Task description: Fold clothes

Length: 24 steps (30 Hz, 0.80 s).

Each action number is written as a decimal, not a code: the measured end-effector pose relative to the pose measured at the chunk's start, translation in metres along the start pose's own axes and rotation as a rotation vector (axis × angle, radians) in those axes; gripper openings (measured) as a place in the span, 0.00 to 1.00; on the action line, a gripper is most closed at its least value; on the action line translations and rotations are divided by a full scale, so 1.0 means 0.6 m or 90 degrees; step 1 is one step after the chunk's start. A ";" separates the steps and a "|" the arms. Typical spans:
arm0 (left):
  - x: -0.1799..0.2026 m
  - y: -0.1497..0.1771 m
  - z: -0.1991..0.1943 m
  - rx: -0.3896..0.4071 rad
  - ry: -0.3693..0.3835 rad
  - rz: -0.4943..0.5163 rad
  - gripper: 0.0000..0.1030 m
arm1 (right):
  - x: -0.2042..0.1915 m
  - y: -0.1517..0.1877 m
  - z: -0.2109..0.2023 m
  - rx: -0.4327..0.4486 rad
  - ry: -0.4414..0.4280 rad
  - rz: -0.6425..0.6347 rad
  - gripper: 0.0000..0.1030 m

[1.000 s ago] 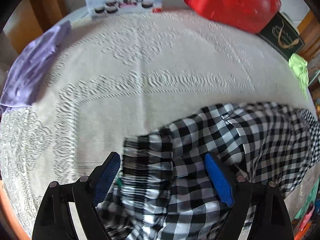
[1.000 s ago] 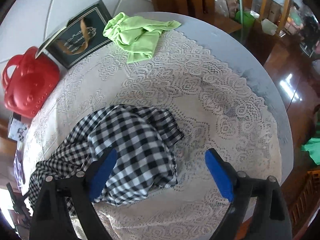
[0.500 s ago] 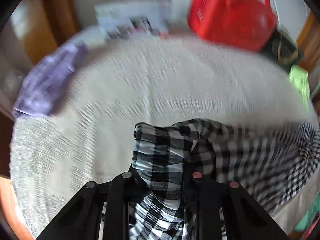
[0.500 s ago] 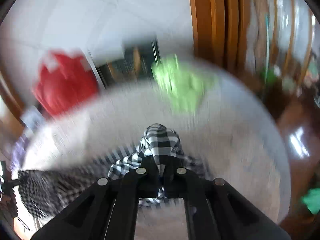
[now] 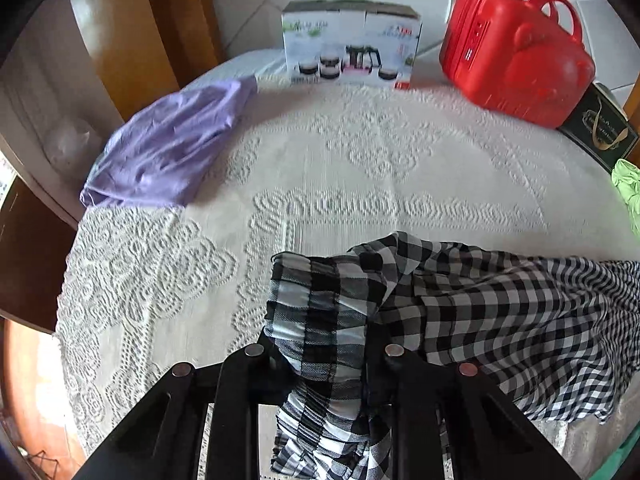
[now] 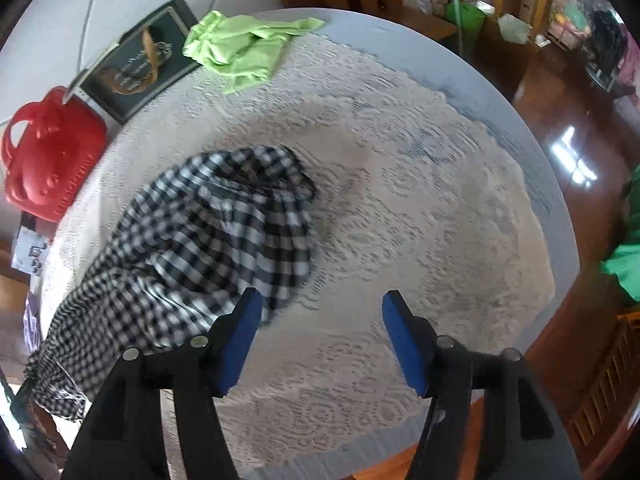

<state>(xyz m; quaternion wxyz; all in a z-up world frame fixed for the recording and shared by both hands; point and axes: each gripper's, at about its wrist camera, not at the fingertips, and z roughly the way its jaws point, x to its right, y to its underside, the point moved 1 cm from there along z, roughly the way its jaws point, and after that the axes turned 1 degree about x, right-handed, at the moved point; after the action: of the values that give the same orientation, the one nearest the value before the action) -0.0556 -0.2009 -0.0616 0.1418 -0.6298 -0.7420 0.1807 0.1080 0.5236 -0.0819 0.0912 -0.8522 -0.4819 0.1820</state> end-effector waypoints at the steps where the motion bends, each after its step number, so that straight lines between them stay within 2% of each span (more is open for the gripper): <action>1: 0.001 -0.002 0.006 -0.001 0.000 -0.001 0.23 | -0.009 -0.008 0.004 -0.002 0.000 -0.002 0.61; 5: 0.001 -0.005 0.007 -0.004 0.007 -0.007 0.23 | -0.059 -0.045 0.033 -0.009 -0.016 -0.038 0.61; 9: 0.002 -0.010 0.006 -0.004 0.005 -0.003 0.23 | -0.109 -0.079 0.095 -0.029 0.007 -0.102 0.62; 12: 0.005 -0.011 0.007 -0.004 0.001 0.000 0.23 | -0.136 -0.089 0.148 -0.036 0.052 -0.153 0.86; 13: 0.006 -0.012 0.005 -0.002 -0.001 -0.001 0.23 | -0.144 -0.087 0.163 -0.042 0.063 -0.171 0.86; 14: 0.006 -0.012 0.004 0.000 -0.002 -0.003 0.23 | -0.152 -0.085 0.176 -0.058 0.065 -0.192 0.80; 15: 0.005 -0.015 -0.002 0.006 0.000 -0.007 0.23 | -0.160 -0.082 0.180 -0.069 0.074 -0.211 0.33; 16: 0.004 -0.019 -0.007 0.014 0.005 -0.012 0.23 | -0.167 -0.082 0.173 -0.066 0.089 -0.227 0.06; 17: 0.001 -0.024 -0.015 0.024 0.011 -0.017 0.23 | -0.174 -0.088 0.154 -0.049 0.092 -0.238 0.06; 19: -0.007 -0.044 -0.035 0.042 0.018 -0.032 0.23 | -0.187 -0.115 0.086 0.012 0.053 -0.240 0.06; 22: -0.015 -0.089 -0.051 0.066 0.029 -0.043 0.23 | -0.204 -0.196 -0.031 0.122 -0.020 -0.219 0.06; 24: -0.015 -0.133 -0.045 0.077 0.011 -0.040 0.23 | -0.220 -0.249 -0.067 0.164 -0.045 -0.211 0.06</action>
<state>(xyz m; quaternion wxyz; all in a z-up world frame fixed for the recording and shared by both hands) -0.1126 -0.2188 -0.0014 0.1916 -0.5981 -0.7480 0.2147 -0.0553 0.4892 0.0339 0.2108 -0.7356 -0.5914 0.2543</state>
